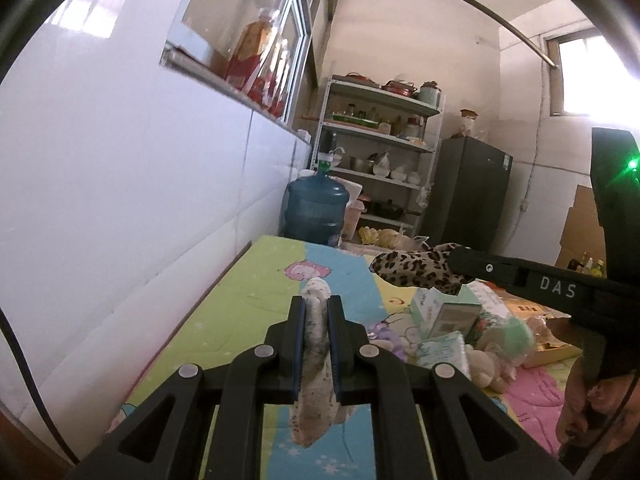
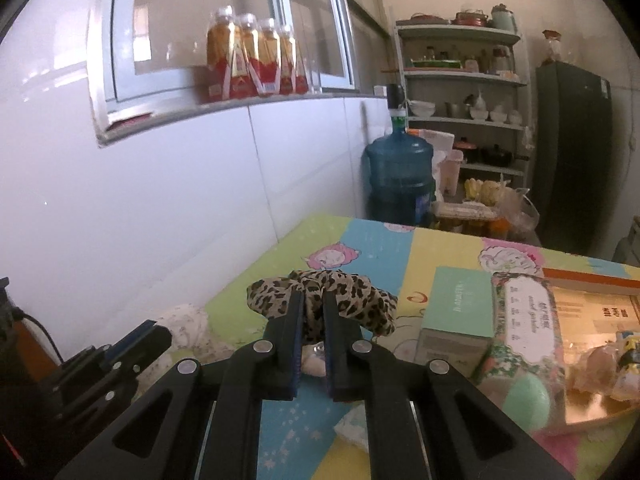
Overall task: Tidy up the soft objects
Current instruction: 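Carry both scrunchies over the cardboard box with both grippers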
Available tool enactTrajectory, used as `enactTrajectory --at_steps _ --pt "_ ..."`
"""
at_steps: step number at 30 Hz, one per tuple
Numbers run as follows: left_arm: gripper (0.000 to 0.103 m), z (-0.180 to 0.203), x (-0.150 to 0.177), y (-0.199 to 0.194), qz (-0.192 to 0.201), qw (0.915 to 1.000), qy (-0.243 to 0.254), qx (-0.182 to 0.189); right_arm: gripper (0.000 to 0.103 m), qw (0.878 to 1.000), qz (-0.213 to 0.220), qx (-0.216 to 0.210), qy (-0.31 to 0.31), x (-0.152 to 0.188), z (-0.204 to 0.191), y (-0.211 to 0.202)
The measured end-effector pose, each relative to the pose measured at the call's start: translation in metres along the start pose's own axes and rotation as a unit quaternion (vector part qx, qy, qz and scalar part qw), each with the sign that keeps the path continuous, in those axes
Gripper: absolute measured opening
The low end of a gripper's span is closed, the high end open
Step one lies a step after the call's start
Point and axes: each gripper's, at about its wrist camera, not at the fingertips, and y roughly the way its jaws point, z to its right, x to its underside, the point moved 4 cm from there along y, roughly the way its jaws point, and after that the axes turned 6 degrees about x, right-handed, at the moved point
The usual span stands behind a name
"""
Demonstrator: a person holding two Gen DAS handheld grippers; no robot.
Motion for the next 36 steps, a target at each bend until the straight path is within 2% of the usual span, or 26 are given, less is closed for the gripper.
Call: enactTrajectory --at_steps 19,26,36 --pt "0.007 0.071 -0.015 -0.022 0.021 0.9969 0.060 0.047 0.009 0.998 0.044 0.032 0.022 0.012 0.040 -0.082" --pt "0.007 0.104 -0.020 -0.018 0.020 0.9942 0.078 0.072 0.009 0.996 0.055 0.056 0.039 0.018 0.070 -0.105" --pt "0.007 0.168 -0.025 -0.005 0.018 0.9862 0.101 0.130 0.009 0.990 0.073 0.101 0.066 0.026 0.124 -0.140"
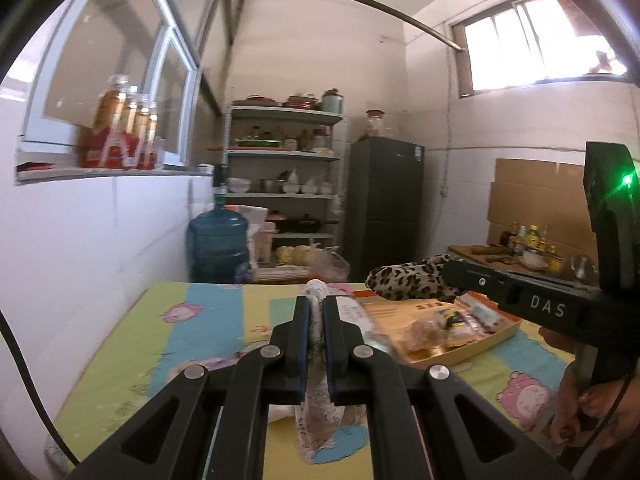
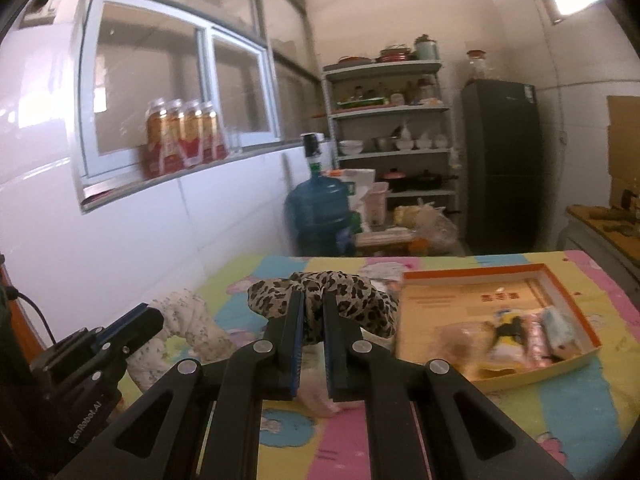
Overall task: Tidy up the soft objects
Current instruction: 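Carry both scrunchies over the cardboard box with both grippers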
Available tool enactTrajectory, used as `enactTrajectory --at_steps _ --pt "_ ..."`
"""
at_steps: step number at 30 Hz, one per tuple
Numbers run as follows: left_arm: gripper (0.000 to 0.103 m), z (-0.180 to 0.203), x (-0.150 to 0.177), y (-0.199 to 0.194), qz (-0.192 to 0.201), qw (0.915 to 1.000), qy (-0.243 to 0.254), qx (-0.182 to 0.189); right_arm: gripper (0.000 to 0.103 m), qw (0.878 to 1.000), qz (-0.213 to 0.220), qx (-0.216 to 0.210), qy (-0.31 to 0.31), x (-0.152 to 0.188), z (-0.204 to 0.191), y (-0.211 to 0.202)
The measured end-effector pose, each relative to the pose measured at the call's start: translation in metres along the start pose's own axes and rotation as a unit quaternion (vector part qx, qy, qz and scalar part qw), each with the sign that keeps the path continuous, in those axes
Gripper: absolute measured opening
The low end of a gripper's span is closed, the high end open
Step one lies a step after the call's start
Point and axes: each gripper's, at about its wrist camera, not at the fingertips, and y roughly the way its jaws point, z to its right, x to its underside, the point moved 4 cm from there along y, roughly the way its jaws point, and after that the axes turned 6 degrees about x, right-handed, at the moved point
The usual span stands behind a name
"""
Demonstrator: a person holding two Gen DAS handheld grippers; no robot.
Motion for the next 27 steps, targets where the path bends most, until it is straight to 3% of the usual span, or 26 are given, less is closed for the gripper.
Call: enactTrajectory --at_steps 13,27 --pt "0.007 0.058 -0.010 0.056 -0.020 0.9979 0.007 0.061 0.009 0.998 -0.001 0.055 0.040 0.004 0.088 -0.010" --pt "0.007 0.104 -0.014 0.121 -0.035 0.9955 0.014 0.086 0.009 0.994 0.000 0.087 0.061 -0.002 0.161 0.000"
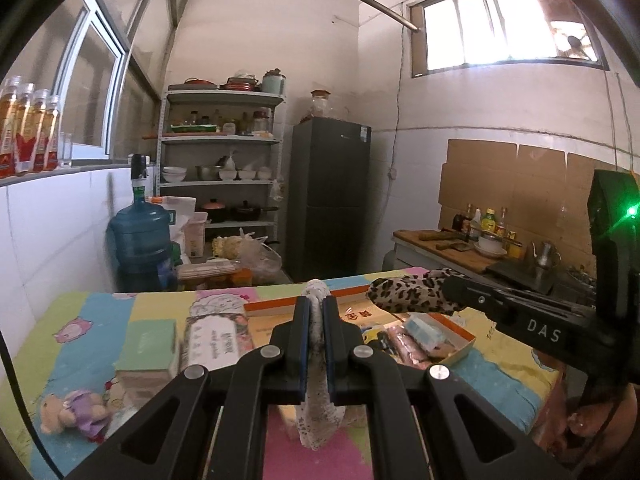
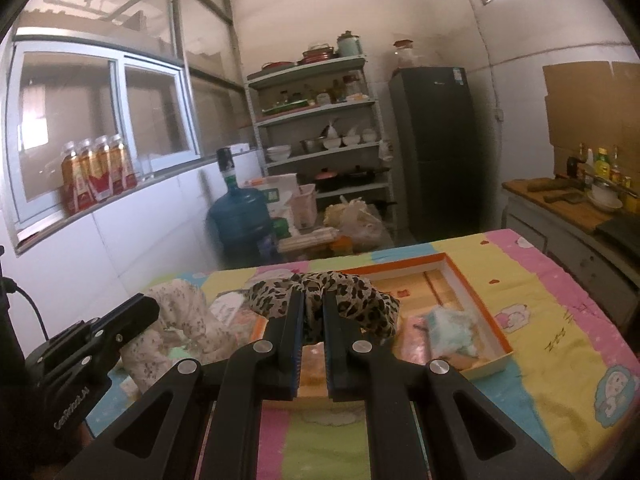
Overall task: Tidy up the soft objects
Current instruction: 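Carry both scrunchies over the cardboard box with both grippers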
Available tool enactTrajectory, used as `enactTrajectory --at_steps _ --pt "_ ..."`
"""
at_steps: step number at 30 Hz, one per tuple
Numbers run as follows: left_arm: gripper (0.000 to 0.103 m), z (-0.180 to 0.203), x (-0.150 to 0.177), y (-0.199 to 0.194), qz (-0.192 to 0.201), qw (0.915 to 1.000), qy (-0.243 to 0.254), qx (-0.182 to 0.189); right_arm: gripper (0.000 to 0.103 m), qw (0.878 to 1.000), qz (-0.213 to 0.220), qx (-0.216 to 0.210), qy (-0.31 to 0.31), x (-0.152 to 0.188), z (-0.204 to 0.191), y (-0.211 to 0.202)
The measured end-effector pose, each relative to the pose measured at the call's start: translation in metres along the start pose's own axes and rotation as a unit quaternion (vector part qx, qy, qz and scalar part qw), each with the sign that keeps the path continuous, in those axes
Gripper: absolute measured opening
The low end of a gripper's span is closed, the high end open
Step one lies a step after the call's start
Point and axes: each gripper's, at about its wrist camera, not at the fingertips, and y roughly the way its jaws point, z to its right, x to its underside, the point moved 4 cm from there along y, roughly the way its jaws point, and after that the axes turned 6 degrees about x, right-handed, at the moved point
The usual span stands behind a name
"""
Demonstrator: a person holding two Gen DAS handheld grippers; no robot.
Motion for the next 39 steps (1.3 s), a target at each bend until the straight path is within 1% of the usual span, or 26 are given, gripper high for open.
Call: enactTrajectory --at_steps 8,12,20,33,35,39 --pt "0.007 0.013 -0.009 0.041 -0.010 0.9999 0.005 0.004 0.009 1.000 -0.003 0.012 0.002 -0.012 0.028 0.028" --pt "0.007 0.020 -0.015 0.063 -0.016 0.9998 -0.001 0.014 0.009 1.000 -0.009 0.018 0.000 -0.019 0.042 0.046" --pt "0.007 0.021 -0.024 0.109 -0.030 0.9994 -0.010 0.015 0.009 1.000 -0.019 0.020 0.011 -0.026 0.064 0.080" --pt "0.007 0.024 -0.031 0.163 -0.041 0.9985 -0.029 0.023 0.009 0.999 -0.028 0.028 0.015 -0.036 0.094 0.122" --pt "0.007 0.024 -0.027 0.173 -0.051 0.9977 -0.035 0.026 0.009 0.999 -0.033 0.029 0.016 -0.035 0.098 0.128" --pt "0.007 0.017 -0.013 0.194 -0.086 0.9942 -0.056 0.031 0.009 0.998 -0.056 0.022 0.023 -0.027 0.103 0.145"
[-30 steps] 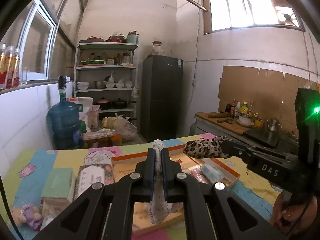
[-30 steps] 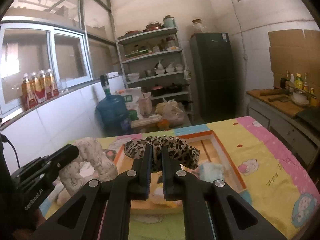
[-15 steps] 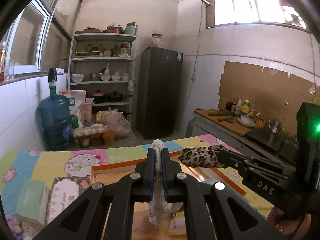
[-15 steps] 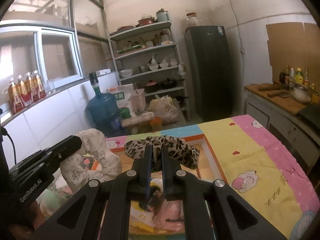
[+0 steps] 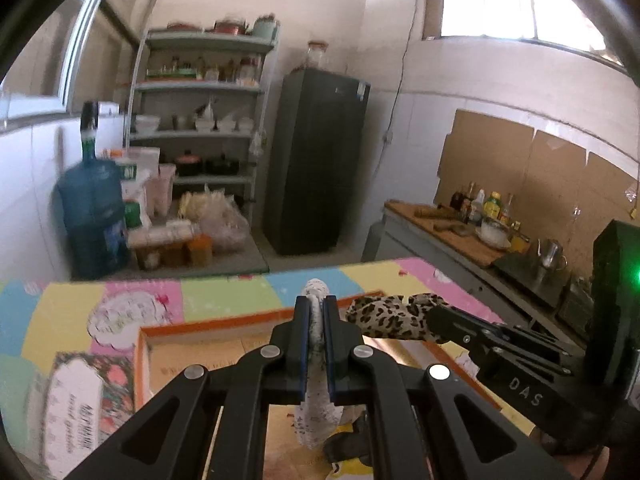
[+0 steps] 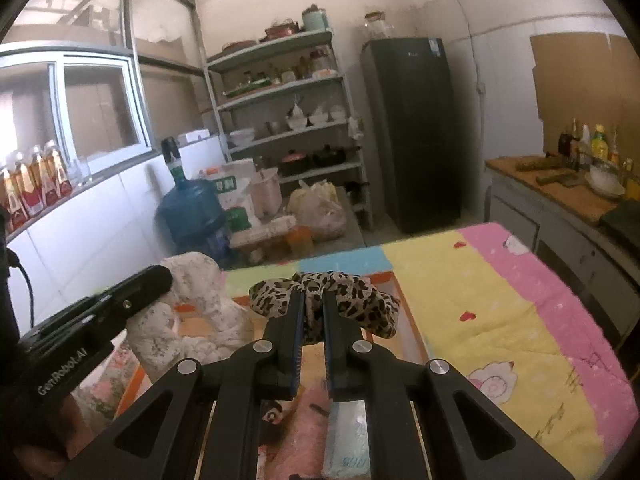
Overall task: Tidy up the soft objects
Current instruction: 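Carry both scrunchies over the cardboard box with both grippers, then open both grippers to drop the scrunchies into the box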
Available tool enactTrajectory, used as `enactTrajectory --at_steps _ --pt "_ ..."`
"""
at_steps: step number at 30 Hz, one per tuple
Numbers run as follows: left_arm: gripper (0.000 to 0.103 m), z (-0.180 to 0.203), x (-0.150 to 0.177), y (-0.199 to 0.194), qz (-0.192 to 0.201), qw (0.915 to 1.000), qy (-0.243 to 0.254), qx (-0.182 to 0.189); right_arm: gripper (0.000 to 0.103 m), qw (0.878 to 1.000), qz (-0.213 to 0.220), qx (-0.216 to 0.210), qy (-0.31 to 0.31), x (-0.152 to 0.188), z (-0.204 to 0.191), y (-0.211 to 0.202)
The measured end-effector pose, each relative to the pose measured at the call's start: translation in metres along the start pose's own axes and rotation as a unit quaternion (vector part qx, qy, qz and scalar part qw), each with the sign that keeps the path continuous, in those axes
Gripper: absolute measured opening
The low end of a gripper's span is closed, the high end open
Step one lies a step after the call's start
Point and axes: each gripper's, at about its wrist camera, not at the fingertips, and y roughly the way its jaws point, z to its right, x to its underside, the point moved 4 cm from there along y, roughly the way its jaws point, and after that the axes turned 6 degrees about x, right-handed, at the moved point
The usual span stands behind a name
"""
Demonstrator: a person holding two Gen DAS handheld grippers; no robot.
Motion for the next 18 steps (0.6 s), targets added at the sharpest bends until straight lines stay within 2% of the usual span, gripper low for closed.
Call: enactTrajectory --at_steps 6,13,18 --pt "0.007 -0.012 0.008 0.016 -0.020 0.9996 -0.019 -0.005 0.009 1.000 -0.021 0.002 0.003 0.009 0.006 0.018" --pt "0.007 -0.021 0.018 0.031 -0.052 0.9979 -0.025 -0.028 0.009 0.999 -0.051 -0.004 -0.004 0.020 0.002 0.036" --pt "0.007 -0.027 0.022 0.035 -0.061 0.9971 -0.038 -0.025 0.012 0.998 -0.066 -0.007 -0.002 0.025 0.004 0.045"
